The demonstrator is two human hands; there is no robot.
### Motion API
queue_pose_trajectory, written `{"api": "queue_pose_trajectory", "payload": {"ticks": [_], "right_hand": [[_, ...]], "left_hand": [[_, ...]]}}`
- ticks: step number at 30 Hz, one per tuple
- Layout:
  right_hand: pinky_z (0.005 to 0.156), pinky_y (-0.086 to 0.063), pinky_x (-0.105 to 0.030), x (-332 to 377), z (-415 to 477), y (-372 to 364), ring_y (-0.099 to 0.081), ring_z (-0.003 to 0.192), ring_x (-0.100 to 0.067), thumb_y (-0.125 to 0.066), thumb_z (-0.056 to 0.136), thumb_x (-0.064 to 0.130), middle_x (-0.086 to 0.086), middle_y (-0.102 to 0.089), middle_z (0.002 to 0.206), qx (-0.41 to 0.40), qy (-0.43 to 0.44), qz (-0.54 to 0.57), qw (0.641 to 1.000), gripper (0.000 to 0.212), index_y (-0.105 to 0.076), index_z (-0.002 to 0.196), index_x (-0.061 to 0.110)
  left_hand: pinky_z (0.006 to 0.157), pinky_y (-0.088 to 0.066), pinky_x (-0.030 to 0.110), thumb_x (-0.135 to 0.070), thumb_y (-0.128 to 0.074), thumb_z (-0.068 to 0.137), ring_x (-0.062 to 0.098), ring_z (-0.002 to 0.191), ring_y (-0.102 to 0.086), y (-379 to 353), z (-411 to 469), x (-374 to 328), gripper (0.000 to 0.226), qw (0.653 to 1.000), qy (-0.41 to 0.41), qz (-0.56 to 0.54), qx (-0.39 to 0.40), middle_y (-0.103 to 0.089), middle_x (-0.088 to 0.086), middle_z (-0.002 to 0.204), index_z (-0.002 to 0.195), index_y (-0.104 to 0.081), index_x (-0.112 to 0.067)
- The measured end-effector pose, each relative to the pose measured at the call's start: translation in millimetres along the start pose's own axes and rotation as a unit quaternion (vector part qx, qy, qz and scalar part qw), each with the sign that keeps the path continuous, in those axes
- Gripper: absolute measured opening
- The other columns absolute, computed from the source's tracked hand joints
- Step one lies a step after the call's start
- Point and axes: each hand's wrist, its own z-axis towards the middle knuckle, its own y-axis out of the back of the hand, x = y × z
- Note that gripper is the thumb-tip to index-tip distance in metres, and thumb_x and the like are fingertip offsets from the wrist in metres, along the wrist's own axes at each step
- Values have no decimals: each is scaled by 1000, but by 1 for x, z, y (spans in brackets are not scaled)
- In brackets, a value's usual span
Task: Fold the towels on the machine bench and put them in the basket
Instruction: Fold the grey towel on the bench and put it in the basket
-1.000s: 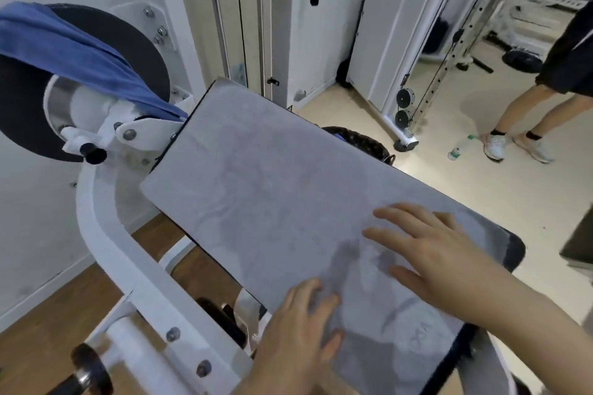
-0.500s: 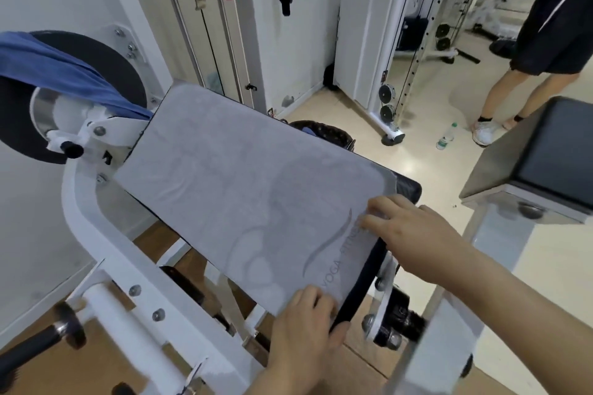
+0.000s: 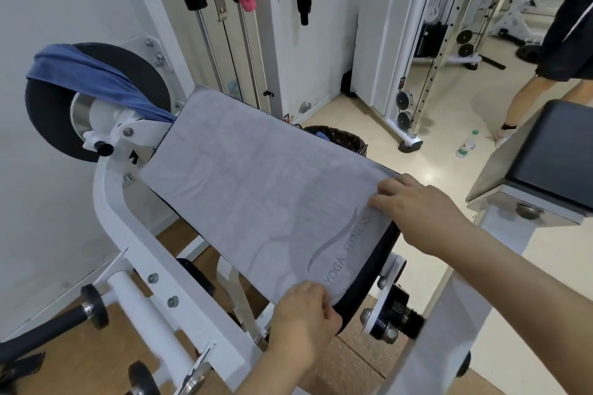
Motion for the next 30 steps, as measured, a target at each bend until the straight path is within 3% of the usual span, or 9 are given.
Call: {"api": "queue_pose_trajectory", "payload": {"ticks": [4,6,9,15,18,22,26,30], "right_hand": [[66,-44,-29,-4,11,-4,-38,86,-17,-45,82,-3,2,-54,105,-21,-35,24,999,32,-59,100,20],[63,-40,-29,-4,18,0,-40,87,-18,-44,81,-2,2,-55,100,-15,-65,22,998,29,-58,94,19],[62,-38,-29,-5,31,9,-38,87,-17,-43,85,3,5,-57,98,-39,-108,38,993,28,-60,96,23],[66,-41,-30,4,85,34,-53,97,-23,-48,88,8,0,-64,100,-74,-127,153,977,26,-67,98,23],[63,-40,-28,23,124,53,-54,87,-21,-47,91,8,-1,-62,91,-84,-132,274,949,23,-66,95,18],[58,-38,-26,59,180,77,-57,77,-20,-53,87,12,4,-59,73,-161,-157,346,911,15,-66,84,16],[60,-34,-27,97,246,90,-54,79,-20,-48,88,4,-1,-63,82,-161,-129,330,921,20,-67,90,9],[62,-34,-26,133,313,95,-51,78,-20,-45,87,0,1,-58,80,-172,-111,298,932,25,-63,87,18]], "left_hand": [[66,-51,23,-25,-67,73,9,67,-59,17,6,17,8,974,112,-195,36,-64,-5,69,70,-62,-19],[63,-51,28,-17,-69,72,9,60,-55,27,7,25,10,955,123,-265,43,-60,-7,60,67,-61,-19],[57,-39,23,-5,-68,77,10,53,-46,42,11,37,13,938,130,-320,24,-54,-3,54,72,-61,-15],[61,-41,8,12,-59,72,-3,66,-54,88,21,78,37,939,105,-326,3,-63,-3,84,89,-65,-20],[62,-47,11,9,-63,81,2,73,-64,113,32,110,31,912,141,-384,-35,-70,-6,81,90,-70,-21],[53,-51,21,-6,-73,83,10,51,-59,150,51,160,10,855,195,-468,-107,-69,3,63,87,-74,-15],[55,-51,23,-8,-70,86,11,52,-55,176,77,214,7,825,213,-498,-163,-66,2,59,88,-75,-13],[59,-53,18,-10,-68,88,12,67,-67,194,107,265,10,804,235,-506,-205,-76,3,80,91,-75,-16]]}}
